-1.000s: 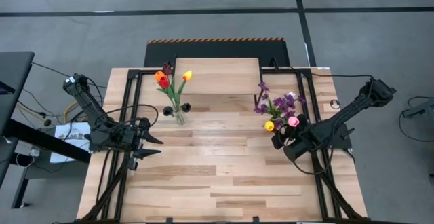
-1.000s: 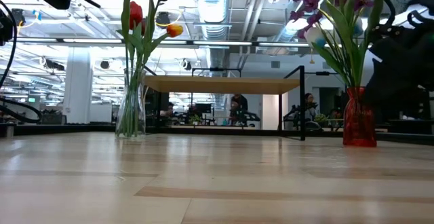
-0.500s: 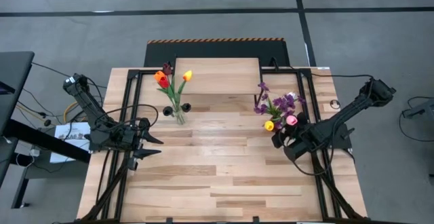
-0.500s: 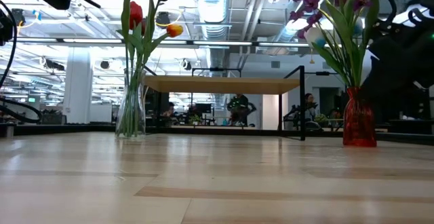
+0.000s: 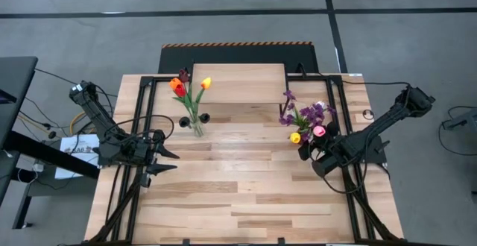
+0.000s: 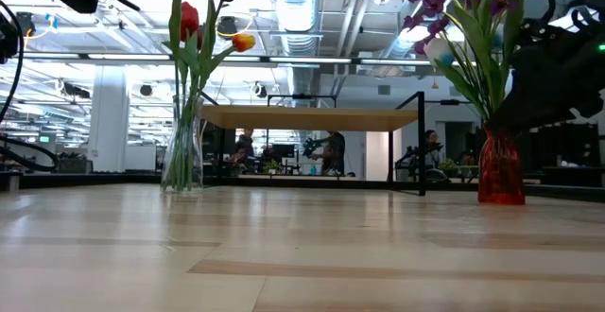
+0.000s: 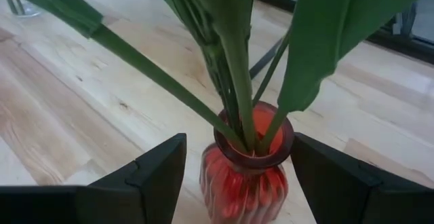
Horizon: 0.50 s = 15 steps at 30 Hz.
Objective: Pick and place flowers into a vace then onto a shelf
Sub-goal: Put the red vase with flower on the shelf
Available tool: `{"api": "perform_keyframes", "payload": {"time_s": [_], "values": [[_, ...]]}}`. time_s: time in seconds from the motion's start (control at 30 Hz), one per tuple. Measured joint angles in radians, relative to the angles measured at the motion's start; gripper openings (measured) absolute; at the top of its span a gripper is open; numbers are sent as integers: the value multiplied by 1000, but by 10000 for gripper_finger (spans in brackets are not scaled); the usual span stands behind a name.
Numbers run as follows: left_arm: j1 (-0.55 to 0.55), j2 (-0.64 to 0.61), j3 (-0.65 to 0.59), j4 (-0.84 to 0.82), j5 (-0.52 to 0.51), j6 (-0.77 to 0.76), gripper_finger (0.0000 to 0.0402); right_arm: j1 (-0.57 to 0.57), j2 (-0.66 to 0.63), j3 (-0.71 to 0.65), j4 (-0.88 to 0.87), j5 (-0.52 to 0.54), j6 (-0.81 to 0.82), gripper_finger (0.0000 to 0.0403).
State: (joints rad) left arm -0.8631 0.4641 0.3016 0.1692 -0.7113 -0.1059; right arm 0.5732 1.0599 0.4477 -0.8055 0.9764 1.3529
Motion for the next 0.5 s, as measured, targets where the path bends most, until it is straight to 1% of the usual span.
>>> {"api": "perform_keyframes", "payload": {"time_s": [0.2, 0.5], "values": [[0, 0, 0, 0, 0, 0, 135, -20, 8, 0, 6, 1, -9, 256], [0, 0, 0, 0, 2, 0, 135, -93, 8, 0, 102, -9, -170, 256]]}}
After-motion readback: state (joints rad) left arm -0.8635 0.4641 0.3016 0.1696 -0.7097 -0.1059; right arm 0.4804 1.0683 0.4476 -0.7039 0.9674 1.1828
